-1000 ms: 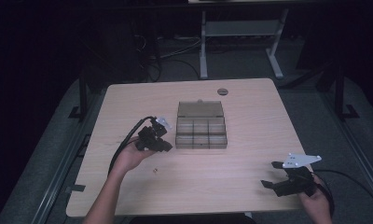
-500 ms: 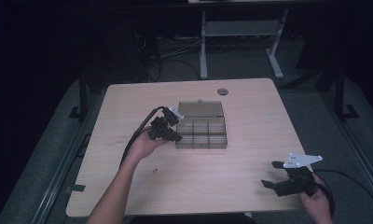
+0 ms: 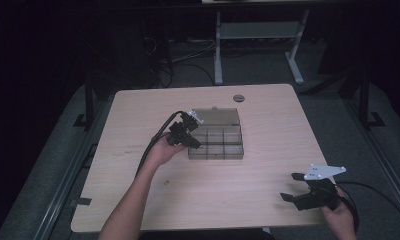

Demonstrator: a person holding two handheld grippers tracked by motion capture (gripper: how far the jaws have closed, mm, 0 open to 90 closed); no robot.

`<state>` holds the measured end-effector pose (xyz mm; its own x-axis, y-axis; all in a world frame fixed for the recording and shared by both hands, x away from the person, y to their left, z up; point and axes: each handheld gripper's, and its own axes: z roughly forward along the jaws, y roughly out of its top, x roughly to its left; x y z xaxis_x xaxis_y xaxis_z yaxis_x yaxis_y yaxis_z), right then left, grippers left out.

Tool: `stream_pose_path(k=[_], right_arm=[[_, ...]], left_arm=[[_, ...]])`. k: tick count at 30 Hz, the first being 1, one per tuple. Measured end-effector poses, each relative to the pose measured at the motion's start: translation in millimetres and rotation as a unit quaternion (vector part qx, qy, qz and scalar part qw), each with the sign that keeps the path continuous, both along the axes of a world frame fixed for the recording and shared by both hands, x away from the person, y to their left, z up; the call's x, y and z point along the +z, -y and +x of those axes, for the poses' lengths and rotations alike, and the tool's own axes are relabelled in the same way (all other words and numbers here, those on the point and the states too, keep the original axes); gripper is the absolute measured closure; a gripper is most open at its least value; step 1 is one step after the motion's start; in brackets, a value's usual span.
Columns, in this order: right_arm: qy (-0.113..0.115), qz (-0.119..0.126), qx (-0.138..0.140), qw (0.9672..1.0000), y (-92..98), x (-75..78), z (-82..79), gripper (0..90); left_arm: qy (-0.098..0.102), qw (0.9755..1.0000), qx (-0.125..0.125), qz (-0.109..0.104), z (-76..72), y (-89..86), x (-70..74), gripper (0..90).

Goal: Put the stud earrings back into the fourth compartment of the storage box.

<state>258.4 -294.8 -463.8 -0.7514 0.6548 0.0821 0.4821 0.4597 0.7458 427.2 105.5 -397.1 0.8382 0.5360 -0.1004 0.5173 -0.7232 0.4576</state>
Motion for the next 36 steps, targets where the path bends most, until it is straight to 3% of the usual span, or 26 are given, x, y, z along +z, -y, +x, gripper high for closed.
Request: stream_pose_path(k=[9, 15, 22, 31, 36], right_arm=[[0.0, 0.001, 0.001, 1.0, -0.1, 0.0, 0.1, 14.1], [-0.001, 0.0, 0.002, 1.0, 0.0, -0.1, 0.1, 14.1], [-0.001, 0.0, 0.003, 1.0, -0.2, -0.1, 0.1, 14.1], [-0.003, 0.0, 0.004, 1.0, -0.9, -0.2, -0.2, 14.1], [-0.004, 0.001, 0.004, 1.0, -0.9, -0.3, -0.2, 14.1]], left_arm=[[-0.011, 0.9998, 0.01, 0.013, 10.7, 8.7, -14.6, 84.8], [-0.022, 0.9988, 0.003, 0.043, 17.5, 12.1, -26.5, 84.8], [-0.033, 0.998, 0.004, 0.055, 20.9, 15.1, -35.2, 84.7], [-0.031, 0.9978, 0.004, 0.058, 21.1, 16.4, -36.6, 81.3], [-0.022, 0.9983, 0.001, 0.053, 19.6, 15.0, -30.2, 80.5]])
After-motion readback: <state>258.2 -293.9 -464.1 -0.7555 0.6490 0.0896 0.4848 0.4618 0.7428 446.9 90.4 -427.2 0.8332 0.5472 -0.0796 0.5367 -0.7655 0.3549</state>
